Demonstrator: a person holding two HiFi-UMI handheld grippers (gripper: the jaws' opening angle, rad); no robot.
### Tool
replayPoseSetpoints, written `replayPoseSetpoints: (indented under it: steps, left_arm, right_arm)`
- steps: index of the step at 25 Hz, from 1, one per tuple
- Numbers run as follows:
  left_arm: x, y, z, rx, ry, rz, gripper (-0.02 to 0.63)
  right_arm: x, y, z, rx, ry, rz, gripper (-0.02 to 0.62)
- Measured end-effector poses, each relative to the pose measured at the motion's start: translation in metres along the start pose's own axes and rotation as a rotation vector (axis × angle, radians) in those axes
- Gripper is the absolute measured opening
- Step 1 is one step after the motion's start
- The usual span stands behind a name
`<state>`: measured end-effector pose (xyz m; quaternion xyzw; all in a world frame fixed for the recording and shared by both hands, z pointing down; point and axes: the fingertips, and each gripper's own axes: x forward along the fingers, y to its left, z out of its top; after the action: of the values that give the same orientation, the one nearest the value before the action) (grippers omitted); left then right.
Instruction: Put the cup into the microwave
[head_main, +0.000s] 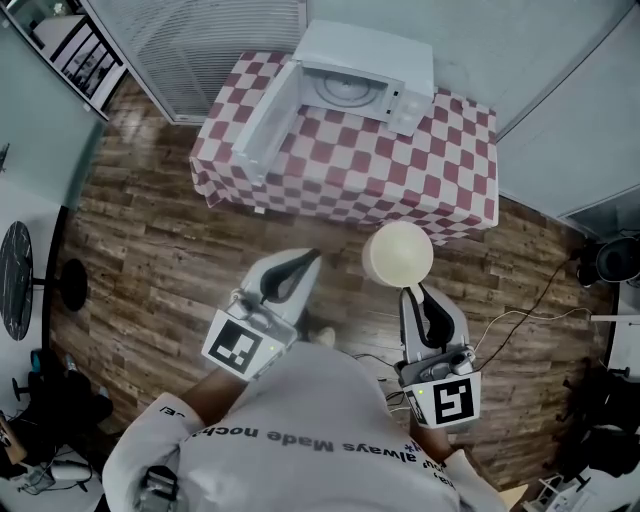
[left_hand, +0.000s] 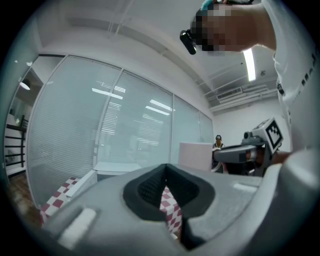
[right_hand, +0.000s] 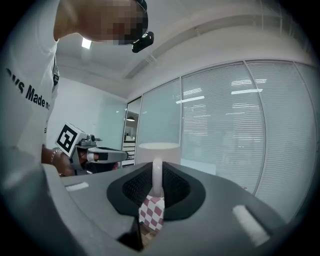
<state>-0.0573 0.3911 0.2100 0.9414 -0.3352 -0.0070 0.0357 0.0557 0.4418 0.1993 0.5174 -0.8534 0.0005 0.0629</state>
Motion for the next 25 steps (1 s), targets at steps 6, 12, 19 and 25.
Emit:
replayPoseSetpoints:
  steps: [6, 12, 19, 25]
  left_arm:
    - [0.015, 0.058, 0.003, -0.010, 0.002, -0.006, 0.003]
    - [0.022, 0.117, 0.007, -0.010, 0.016, -0.023, 0.003]
    - [0.032, 0.174, 0.013, -0.034, 0.019, -0.047, 0.003]
    - [0.046, 0.203, 0.014, -0.043, 0.001, -0.070, 0.003]
  right_arm:
    - [0.061, -0.001, 0.010, -0.008, -0.005, -0.001, 0.041]
    - [0.124, 0.006, 0.023, -0.010, -0.015, 0.002, 0.041]
    - [0.187, 0.014, 0.030, -0.010, -0.014, -0.006, 0.041]
    - [0.215, 0.007, 0.030, -0.004, -0.004, -0.035, 0.041]
